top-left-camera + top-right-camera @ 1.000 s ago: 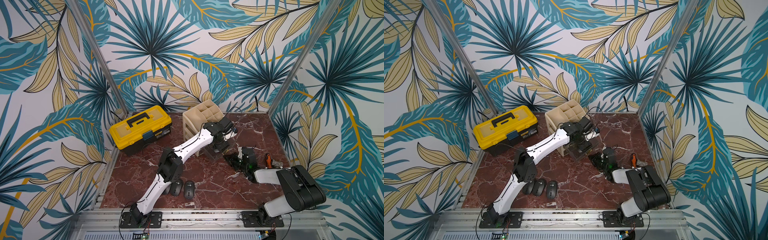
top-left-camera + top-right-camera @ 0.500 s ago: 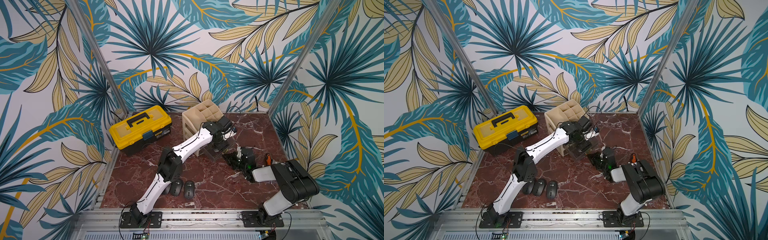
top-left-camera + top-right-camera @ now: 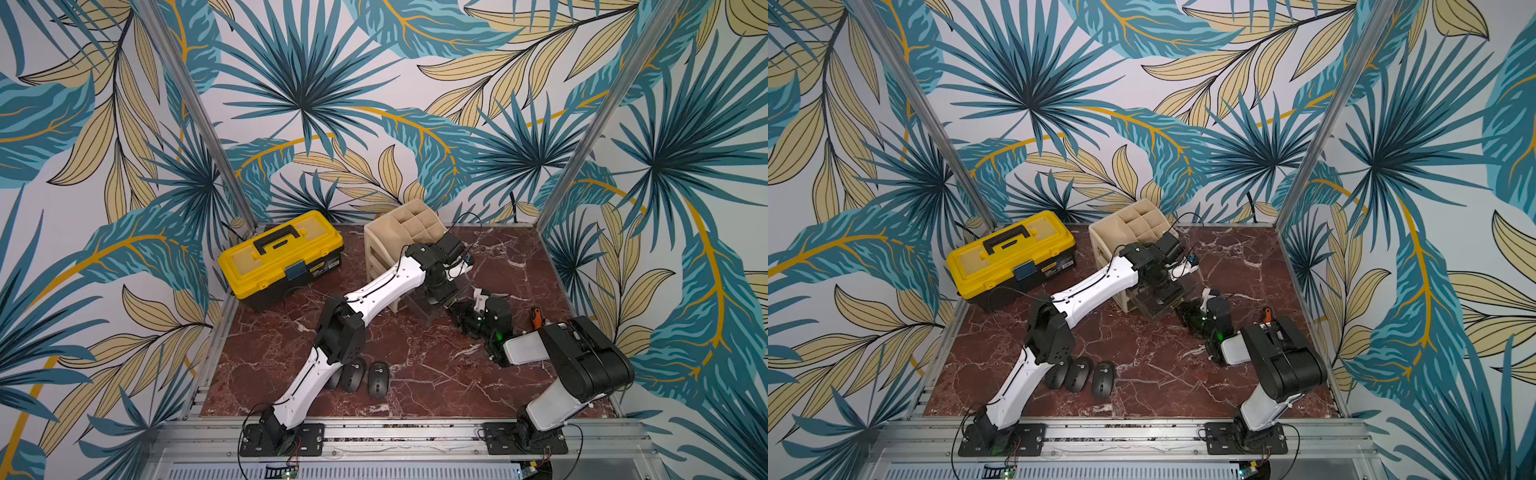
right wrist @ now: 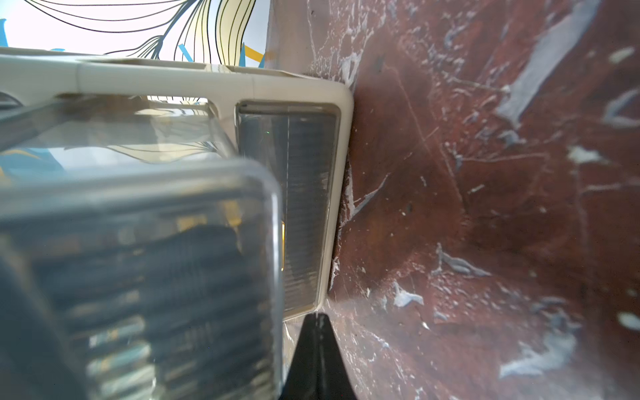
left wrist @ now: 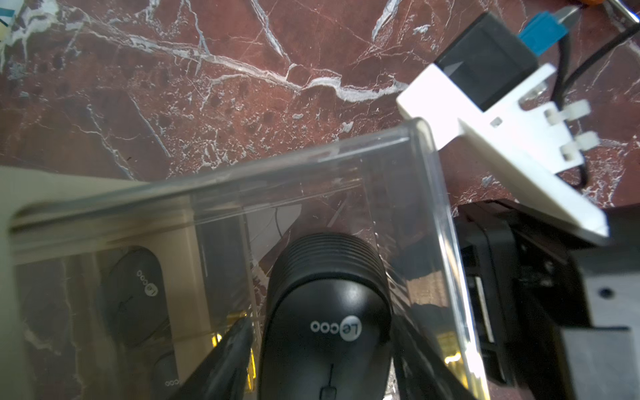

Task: Take the mice out of the drawer
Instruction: Pick up the mouse from the drawer.

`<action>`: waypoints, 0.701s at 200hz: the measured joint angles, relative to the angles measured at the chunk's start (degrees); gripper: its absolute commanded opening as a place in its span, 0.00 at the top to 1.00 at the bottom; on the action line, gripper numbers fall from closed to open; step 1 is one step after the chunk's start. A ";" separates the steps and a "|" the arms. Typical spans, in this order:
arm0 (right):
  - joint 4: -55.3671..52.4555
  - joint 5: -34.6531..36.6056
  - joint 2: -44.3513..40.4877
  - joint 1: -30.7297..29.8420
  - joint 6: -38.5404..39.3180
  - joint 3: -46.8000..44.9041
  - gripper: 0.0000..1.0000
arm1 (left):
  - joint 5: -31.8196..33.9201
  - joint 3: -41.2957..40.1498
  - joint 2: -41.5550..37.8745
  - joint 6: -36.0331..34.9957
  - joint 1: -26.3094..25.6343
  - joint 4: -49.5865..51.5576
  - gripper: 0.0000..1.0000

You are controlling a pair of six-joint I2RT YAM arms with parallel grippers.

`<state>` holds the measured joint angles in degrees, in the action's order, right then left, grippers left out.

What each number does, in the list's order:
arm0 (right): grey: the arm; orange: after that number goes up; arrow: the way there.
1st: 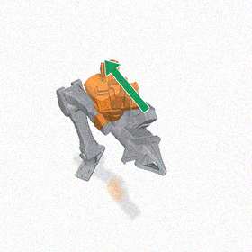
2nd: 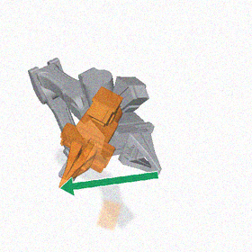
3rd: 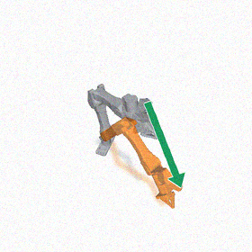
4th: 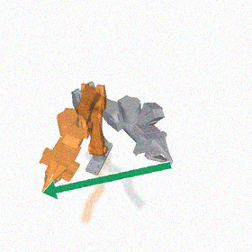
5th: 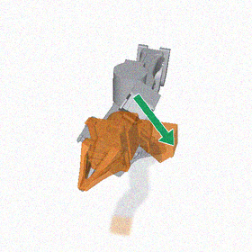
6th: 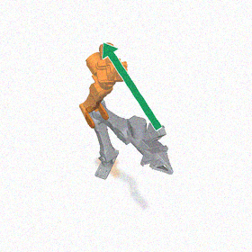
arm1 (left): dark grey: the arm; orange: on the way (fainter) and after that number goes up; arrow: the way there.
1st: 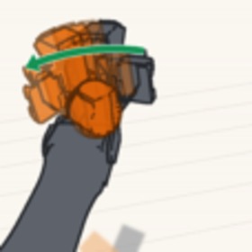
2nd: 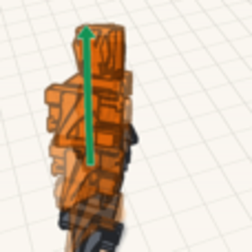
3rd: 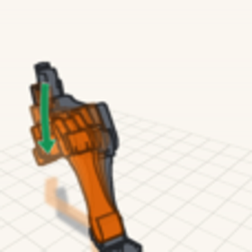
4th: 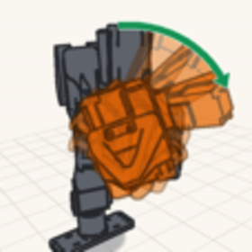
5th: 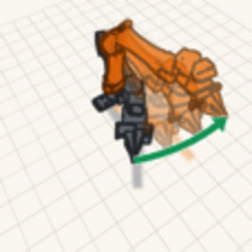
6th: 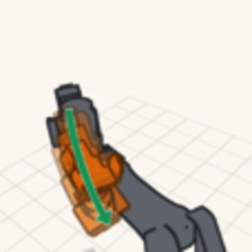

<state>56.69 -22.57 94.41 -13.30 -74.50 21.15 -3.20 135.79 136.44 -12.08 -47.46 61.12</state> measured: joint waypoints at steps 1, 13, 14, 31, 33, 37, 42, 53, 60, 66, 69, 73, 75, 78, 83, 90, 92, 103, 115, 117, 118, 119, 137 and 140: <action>0.02 0.02 0.00 0.00 -0.02 0.00 1.00 | 0.02 0.00 0.00 0.00 0.00 0.00 0.33; 0.02 0.00 -0.04 0.04 -0.09 0.00 1.00 | 0.48 -0.02 0.00 -0.17 -0.02 -0.13 0.31; 0.02 0.00 -0.04 0.04 -0.09 0.00 1.00 | 0.52 -0.02 0.00 -0.17 -0.02 -0.15 0.31; 0.00 0.00 -0.31 0.07 -0.11 -0.04 1.00 | 1.14 -0.11 -0.02 -0.46 -0.02 -0.48 0.28; 0.00 0.00 -0.35 0.09 -0.11 -0.04 1.00 | 1.25 -0.13 -0.02 -0.42 -0.02 -0.52 0.28; 0.00 0.00 -0.39 0.09 -0.11 -0.07 1.00 | 1.36 -0.15 -0.02 -0.48 -0.02 -0.61 0.28; 0.00 0.00 -0.48 0.13 -0.11 -0.13 1.00 | 1.51 -0.17 -0.02 -0.50 0.00 -0.72 0.28; -0.02 0.00 -0.81 0.13 -0.11 -0.28 1.00 | 1.92 -0.33 -0.02 -0.50 0.00 -1.01 0.28; -0.02 0.00 -0.94 0.15 -0.11 -0.39 1.00 | 2.08 -0.42 -0.02 -0.52 -0.02 -1.20 0.28; 0.00 0.00 -0.98 0.13 -0.11 -0.46 1.00 | 2.14 -0.44 -0.02 -0.52 -0.02 -1.29 0.28; 0.02 0.00 -0.98 0.15 -0.11 -0.48 1.00 | 2.14 -0.48 -0.02 -0.52 -0.02 -1.33 0.28; 0.02 0.00 -0.98 0.15 -0.11 -0.50 1.00 | 2.14 -0.55 -0.04 -0.52 -0.02 -1.36 0.28; 0.02 0.00 -0.98 0.13 -0.11 -0.50 1.00 | 2.12 -0.55 -0.04 -0.52 -0.02 -1.36 0.28; 0.02 0.00 -0.98 0.13 -0.11 -0.50 1.00 | 2.14 -0.55 -0.04 -0.55 -0.02 -1.38 0.29; 0.04 0.00 -0.98 0.15 -0.11 -0.52 1.00 | 2.12 -0.61 -0.04 -0.52 -0.02 -1.44 0.30; 0.04 0.00 -0.98 0.15 -0.11 -0.57 1.00 | 1.99 -0.76 -0.04 -0.52 -0.02 -1.53 0.32; 0.04 0.00 -0.98 0.15 -0.11 -0.59 1.00 | 1.92 -0.81 -0.04 -0.57 -0.02 -1.55 0.32; 0.04 0.00 -0.98 0.15 -0.11 -0.68 1.00 | 1.57 -0.98 -0.04 -0.57 -0.07 -1.75 0.34; 0.04 0.00 -0.98 0.15 -0.11 -0.70 1.00 | 1.49 -1.18 -0.04 -0.59 -0.11 -1.90 0.33; 0.04 0.00 -0.98 0.15 -0.11 -0.70 1.00 | 1.49 -1.18 -0.04 -0.59 -0.11 -1.92 0.33; 0.04 0.00 -0.98 0.15 -0.11 -0.70 1.00 | 1.46 -1.18 -0.04 -0.59 -0.11 -1.92 0.34; 0.04 0.00 -0.98 0.15 -0.11 -0.70 1.00 | 1.46 -1.18 -0.04 -0.59 -0.11 -1.92 0.33; 0.35 0.00 -0.98 0.15 -0.17 -0.74 1.00 | 1.33 -1.18 -0.04 -0.61 -0.07 -1.95 0.33; 0.42 0.00 -0.98 0.15 -0.24 -0.76 1.00 | 1.31 -1.18 -0.04 -0.61 -0.07 -1.97 0.34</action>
<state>57.10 -22.57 93.43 -13.15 -74.74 20.38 -1.89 134.61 136.40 -12.69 -47.53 59.16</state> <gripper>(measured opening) 0.042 0.667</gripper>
